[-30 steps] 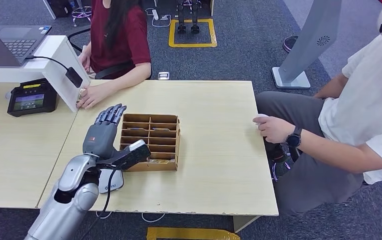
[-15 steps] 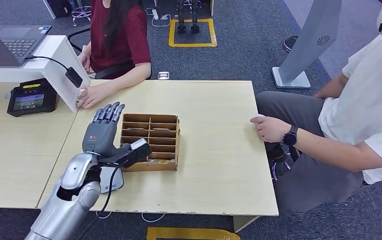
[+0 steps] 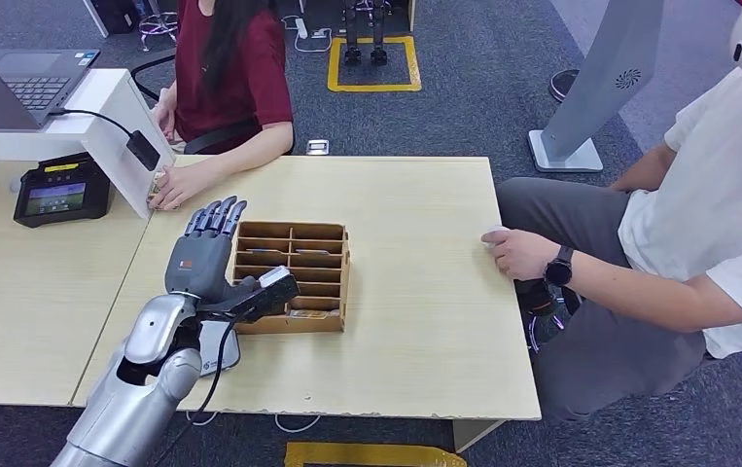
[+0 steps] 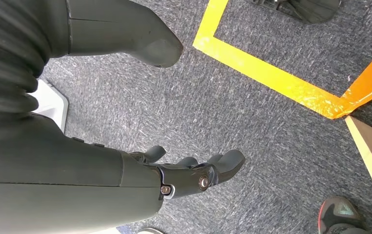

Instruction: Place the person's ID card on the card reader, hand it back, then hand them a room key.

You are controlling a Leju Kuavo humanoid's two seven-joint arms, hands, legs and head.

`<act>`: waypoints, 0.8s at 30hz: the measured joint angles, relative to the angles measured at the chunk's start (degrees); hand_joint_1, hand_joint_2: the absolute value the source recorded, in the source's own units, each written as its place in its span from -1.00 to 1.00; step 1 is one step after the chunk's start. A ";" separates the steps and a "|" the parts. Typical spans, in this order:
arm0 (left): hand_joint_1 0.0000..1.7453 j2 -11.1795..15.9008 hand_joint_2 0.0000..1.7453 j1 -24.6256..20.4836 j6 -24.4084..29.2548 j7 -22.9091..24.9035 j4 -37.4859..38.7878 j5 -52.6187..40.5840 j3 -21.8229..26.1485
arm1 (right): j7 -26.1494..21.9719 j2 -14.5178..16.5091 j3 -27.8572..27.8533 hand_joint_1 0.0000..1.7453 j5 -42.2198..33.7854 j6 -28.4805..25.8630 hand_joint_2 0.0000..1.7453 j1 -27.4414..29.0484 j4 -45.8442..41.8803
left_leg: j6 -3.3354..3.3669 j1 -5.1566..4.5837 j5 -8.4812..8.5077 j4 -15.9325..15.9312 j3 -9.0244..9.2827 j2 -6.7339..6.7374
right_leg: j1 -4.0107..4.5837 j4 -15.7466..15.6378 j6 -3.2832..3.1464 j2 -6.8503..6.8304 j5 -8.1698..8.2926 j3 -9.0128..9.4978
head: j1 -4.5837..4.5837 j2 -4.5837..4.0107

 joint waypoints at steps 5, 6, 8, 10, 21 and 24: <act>-1.00 -0.01 1.00 -0.05 0.06 0.03 0.37 -0.96 -0.01 | 0.04 -0.01 0.09 -1.00 -0.22 -0.04 1.00 -0.05 0.06 | 0.00 0.00 0.00 0.00 0.00 0.00 | 0.00 0.00 0.00 0.00 0.00 0.00 | 0.00 0.00; -1.00 -0.01 1.00 -0.05 0.08 0.04 0.46 -1.15 -0.01 | 0.06 -0.01 0.11 -1.00 -0.31 -0.05 1.00 -0.05 0.07 | 0.00 0.00 0.00 0.00 -0.01 0.00 | 0.00 0.00 0.00 0.00 0.00 0.00 | 0.00 0.00; -1.00 -0.01 1.00 -0.05 0.10 0.12 0.69 -1.29 -0.01 | 0.07 -0.02 0.15 -1.00 -0.46 -0.09 1.00 -0.05 0.07 | 0.00 0.00 0.00 0.00 -0.01 0.00 | 0.00 0.00 0.00 0.00 0.00 0.00 | 0.00 0.00; -1.00 -0.01 1.00 -0.05 0.13 0.34 0.98 -1.18 -0.01 | 0.07 -0.02 0.20 -1.00 -0.52 -0.12 1.00 -0.05 0.07 | 0.00 0.00 0.00 0.00 -0.01 0.00 | 0.00 0.00 0.00 0.00 0.00 0.00 | 0.00 0.00; -1.00 -0.07 1.00 -0.21 -1.79 0.89 1.91 1.90 -0.01 | 0.08 -0.02 0.81 -1.00 -1.17 -0.55 1.00 -0.04 0.07 | 0.00 0.00 0.00 0.00 -0.01 0.00 | 0.00 0.00 0.00 -0.01 0.00 0.00 | 0.00 0.00; -1.00 -0.07 1.00 -0.41 -2.41 0.77 1.98 2.85 -0.01 | 0.09 -0.02 1.00 -1.00 -1.20 -0.61 1.00 -0.04 0.07 | 0.00 0.00 0.00 0.00 -0.01 0.00 | 0.00 0.00 0.00 -0.01 0.00 0.00 | 0.00 0.00</act>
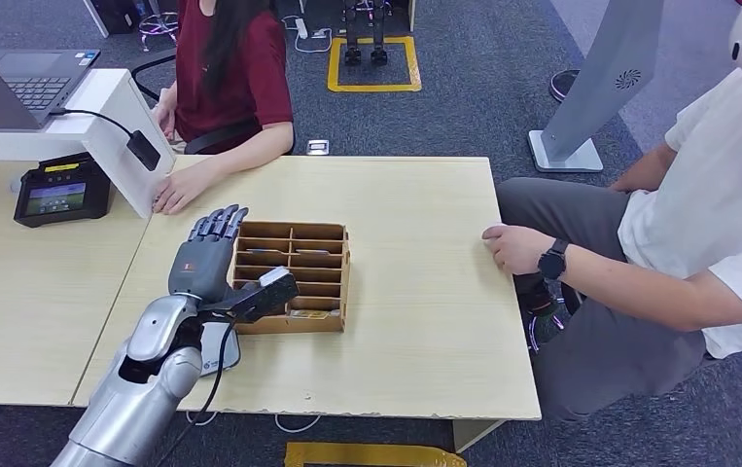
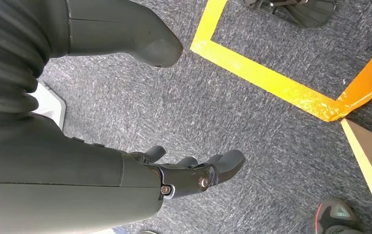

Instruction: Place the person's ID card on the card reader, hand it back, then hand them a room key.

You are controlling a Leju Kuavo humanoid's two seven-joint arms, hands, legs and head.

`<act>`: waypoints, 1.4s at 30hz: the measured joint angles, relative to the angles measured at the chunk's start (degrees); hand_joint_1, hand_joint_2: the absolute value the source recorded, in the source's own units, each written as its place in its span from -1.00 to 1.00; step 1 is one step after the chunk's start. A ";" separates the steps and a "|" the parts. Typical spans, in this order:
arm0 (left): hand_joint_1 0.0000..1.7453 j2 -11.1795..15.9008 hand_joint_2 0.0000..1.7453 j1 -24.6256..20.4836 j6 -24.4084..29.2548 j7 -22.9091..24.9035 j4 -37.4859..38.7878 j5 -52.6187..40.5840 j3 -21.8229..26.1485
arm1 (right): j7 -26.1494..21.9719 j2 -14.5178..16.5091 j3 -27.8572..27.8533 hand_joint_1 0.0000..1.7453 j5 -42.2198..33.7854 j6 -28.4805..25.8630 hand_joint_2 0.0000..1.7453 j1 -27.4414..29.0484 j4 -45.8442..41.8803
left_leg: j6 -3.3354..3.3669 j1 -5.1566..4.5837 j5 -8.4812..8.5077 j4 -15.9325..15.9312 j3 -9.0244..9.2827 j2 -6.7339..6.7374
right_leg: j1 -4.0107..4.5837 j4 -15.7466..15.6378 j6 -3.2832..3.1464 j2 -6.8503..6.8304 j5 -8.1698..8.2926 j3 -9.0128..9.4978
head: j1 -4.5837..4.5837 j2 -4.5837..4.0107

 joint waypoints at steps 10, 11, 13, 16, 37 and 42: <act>-1.00 -0.02 1.00 -0.31 -0.26 -0.09 0.25 0.40 0.00 | 0.00 0.00 0.16 -1.00 0.00 0.00 1.00 0.00 0.00 | 0.00 0.00 0.00 0.00 0.00 0.00 | 0.00 0.00 0.00 0.00 0.00 0.00 | 0.00 0.00; -1.00 -0.02 1.00 -0.32 -0.38 -0.21 0.25 0.67 0.01 | 0.00 0.00 0.16 -1.00 0.00 0.00 1.00 0.00 0.00 | 0.00 0.00 0.00 0.00 0.00 0.00 | 0.00 0.00 0.00 0.00 0.00 0.00 | 0.00 0.00; -1.00 -0.02 1.00 -0.37 -0.76 -0.65 0.26 1.47 0.01 | 0.00 0.00 0.17 -1.00 0.00 0.00 1.00 0.00 0.00 | 0.00 0.00 0.00 0.00 0.00 0.00 | 0.00 0.00 0.00 0.00 0.00 0.00 | 0.00 0.00; -1.00 0.02 1.00 -0.65 -1.55 -1.10 0.35 2.11 0.02 | 0.00 -0.02 0.26 -1.00 0.00 0.00 1.00 -0.03 0.01 | 0.00 0.00 0.00 0.00 0.00 0.00 | 0.00 0.00 0.00 0.00 0.00 0.00 | 0.00 0.00; -1.00 2.36 1.00 -5.42 -5.48 -4.04 3.10 1.30 -3.94 | -0.06 -1.38 2.71 -1.00 -1.38 -0.51 1.00 -1.50 1.81 | 0.00 0.00 0.00 0.00 -0.01 0.00 | 0.00 0.00 0.00 0.00 0.00 0.00 | 0.01 0.00; -1.00 3.03 1.00 -6.23 -7.88 -4.52 3.19 3.31 -4.49 | -0.07 -1.62 3.21 -1.00 -1.70 -0.68 1.00 -1.55 1.98 | 0.00 0.00 0.00 0.00 0.00 0.00 | 0.00 0.00 0.00 0.01 0.00 0.00 | 0.01 0.00</act>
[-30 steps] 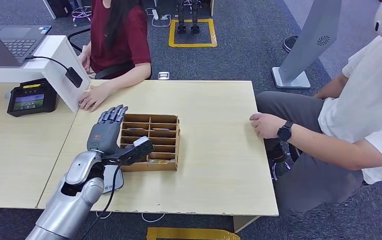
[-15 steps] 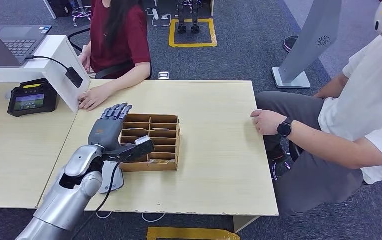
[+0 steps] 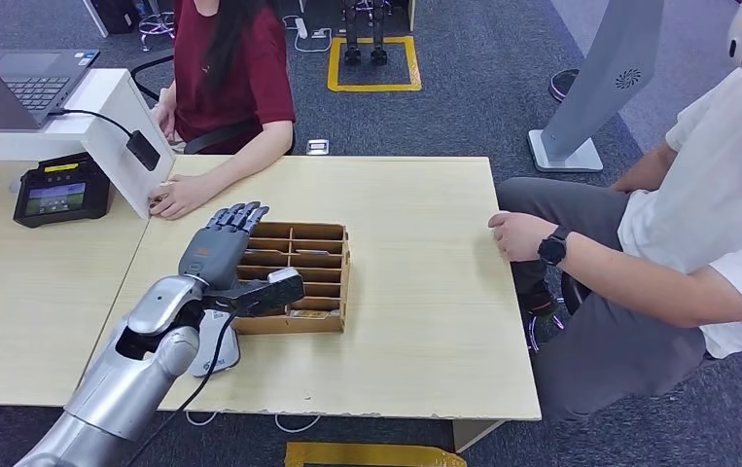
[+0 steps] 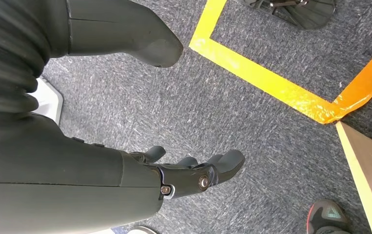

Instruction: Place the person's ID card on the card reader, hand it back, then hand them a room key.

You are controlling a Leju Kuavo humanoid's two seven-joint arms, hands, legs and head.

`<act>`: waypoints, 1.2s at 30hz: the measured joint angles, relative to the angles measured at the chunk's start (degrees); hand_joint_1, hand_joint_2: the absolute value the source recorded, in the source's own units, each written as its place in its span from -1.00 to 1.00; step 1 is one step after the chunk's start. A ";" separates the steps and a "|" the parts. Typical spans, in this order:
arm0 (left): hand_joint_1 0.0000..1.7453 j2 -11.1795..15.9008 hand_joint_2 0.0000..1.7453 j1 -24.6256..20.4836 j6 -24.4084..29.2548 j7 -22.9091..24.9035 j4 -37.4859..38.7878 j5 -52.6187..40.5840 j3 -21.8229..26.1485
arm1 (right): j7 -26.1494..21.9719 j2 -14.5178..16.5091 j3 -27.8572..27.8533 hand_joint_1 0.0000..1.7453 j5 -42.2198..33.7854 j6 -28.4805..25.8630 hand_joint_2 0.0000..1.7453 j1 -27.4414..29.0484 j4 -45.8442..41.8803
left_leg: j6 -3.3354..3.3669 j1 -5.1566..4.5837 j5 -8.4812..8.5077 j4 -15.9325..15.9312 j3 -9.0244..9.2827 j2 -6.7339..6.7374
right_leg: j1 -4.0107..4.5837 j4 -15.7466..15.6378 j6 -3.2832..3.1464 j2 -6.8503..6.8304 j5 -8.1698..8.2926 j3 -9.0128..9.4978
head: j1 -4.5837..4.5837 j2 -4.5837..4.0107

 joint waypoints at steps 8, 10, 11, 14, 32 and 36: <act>-1.00 0.65 1.00 -0.57 -0.74 -0.46 0.38 1.32 -0.35 | -0.04 -0.34 0.23 -1.00 -0.45 -0.43 1.00 -0.11 0.23 | 0.00 0.00 0.00 0.00 0.01 0.00 | 0.00 0.00 0.00 0.00 0.00 0.00 | -0.01 0.00; -1.00 0.74 1.00 -0.60 -0.75 -0.46 0.38 1.37 -0.38 | -0.04 -0.37 0.24 -1.00 -0.46 -0.44 1.00 -0.14 0.23 | 0.00 0.00 0.00 0.00 0.01 0.00 | 0.00 0.00 0.00 0.00 0.00 0.00 | -0.01 0.00; -1.00 0.80 1.00 -0.61 -0.75 -0.46 0.38 1.43 -0.40 | -0.04 -0.37 0.26 -1.00 -0.49 -0.44 1.00 -0.15 0.23 | 0.00 0.00 0.00 0.00 0.01 0.00 | 0.00 0.00 0.00 0.01 0.00 0.00 | -0.01 0.00; -1.00 0.91 1.00 -0.64 -0.73 -0.46 0.38 1.70 -0.55 | -0.04 -0.39 0.34 -1.00 -0.56 -0.49 1.00 -0.16 0.23 | 0.00 0.00 0.00 0.00 0.00 0.00 | 0.00 0.00 0.00 0.00 0.00 0.00 | -0.01 0.00; -1.00 1.47 1.00 -2.36 -2.46 -0.46 1.23 3.12 -1.78 | -0.04 -1.02 1.63 -1.00 -0.86 -0.61 1.00 -0.50 0.69 | 0.00 0.00 0.00 0.00 0.00 0.00 | 0.00 0.00 0.00 0.00 0.00 0.00 | -0.01 0.00; -1.00 1.47 1.00 -2.37 -2.46 -0.46 1.25 3.12 -1.79 | -0.04 -1.09 1.63 -1.00 -0.86 -0.61 1.00 -0.50 0.71 | 0.00 0.00 0.00 0.00 0.00 0.00 | 0.00 0.00 0.00 0.00 0.00 0.00 | -0.01 0.00</act>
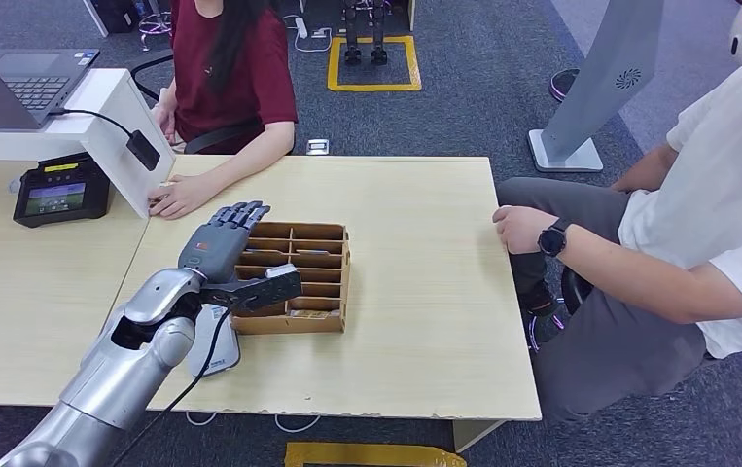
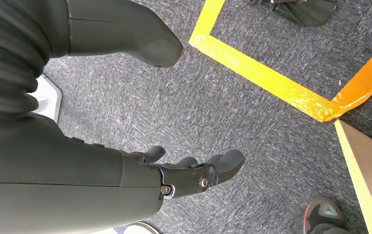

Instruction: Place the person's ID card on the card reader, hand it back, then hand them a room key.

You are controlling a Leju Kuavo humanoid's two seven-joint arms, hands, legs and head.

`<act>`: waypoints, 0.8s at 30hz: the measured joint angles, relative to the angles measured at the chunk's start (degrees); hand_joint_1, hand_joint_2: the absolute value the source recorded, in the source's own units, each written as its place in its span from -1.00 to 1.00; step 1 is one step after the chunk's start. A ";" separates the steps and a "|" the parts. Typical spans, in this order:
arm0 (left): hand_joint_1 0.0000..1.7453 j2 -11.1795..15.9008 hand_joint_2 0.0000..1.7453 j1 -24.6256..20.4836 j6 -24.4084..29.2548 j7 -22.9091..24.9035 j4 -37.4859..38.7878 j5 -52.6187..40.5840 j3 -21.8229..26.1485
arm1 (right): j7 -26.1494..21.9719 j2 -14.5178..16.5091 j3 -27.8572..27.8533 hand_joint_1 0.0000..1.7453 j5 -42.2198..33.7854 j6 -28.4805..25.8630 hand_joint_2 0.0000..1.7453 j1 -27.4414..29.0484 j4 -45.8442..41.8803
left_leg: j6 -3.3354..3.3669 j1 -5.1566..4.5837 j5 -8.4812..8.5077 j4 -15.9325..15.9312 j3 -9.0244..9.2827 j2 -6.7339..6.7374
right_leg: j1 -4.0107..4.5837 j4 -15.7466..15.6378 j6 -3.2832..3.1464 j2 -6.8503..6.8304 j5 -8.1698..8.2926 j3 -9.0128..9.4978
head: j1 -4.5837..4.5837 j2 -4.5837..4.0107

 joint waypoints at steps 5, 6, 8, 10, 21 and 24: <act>-1.00 0.01 1.00 0.00 0.00 0.00 0.02 0.00 0.00 | 0.00 -0.07 0.00 -1.00 0.00 0.00 1.00 0.00 0.00 | 0.00 0.00 0.00 0.00 0.00 0.00 | 0.00 0.00 0.00 0.00 0.00 0.00 | 0.00 0.00; -1.00 0.01 1.00 0.00 0.00 0.00 0.02 0.00 0.00 | 0.00 -0.08 0.00 -1.00 0.00 0.00 1.00 0.00 0.00 | 0.00 0.00 0.00 0.00 0.00 0.00 | 0.00 0.00 0.00 0.00 0.00 0.00 | 0.00 0.00; -1.00 0.01 1.00 0.00 -0.01 0.00 0.02 0.01 -0.01 | 0.00 -0.09 0.01 -1.00 0.00 0.00 1.00 0.00 0.00 | 0.00 0.00 0.00 0.00 0.00 0.00 | 0.00 0.00 0.00 0.00 0.00 0.00 | 0.00 0.00; -1.00 0.01 1.00 -0.01 -0.11 -0.01 0.03 0.05 -0.08 | -0.01 -0.11 0.05 -1.00 -0.08 -0.01 1.00 -0.02 0.02 | 0.00 0.00 0.00 0.00 0.00 0.00 | 0.00 0.00 0.00 0.00 0.00 0.00 | 0.00 0.00; -1.00 0.32 1.00 -0.49 -0.66 -0.07 0.10 0.84 -1.43 | -0.20 -0.56 1.18 -1.00 -1.03 -0.38 1.00 -0.33 0.31 | 0.00 0.00 0.00 0.00 0.00 0.00 | 0.00 0.00 0.00 0.00 0.00 0.00 | 0.00 0.00; -1.00 0.33 1.00 -0.56 -1.01 -0.11 0.11 1.07 -1.80 | -0.20 -0.68 1.39 -1.00 -1.09 -0.43 1.00 -0.39 0.43 | 0.00 0.00 0.00 0.00 0.00 0.00 | 0.00 0.00 0.00 0.00 0.00 0.00 | 0.00 0.00</act>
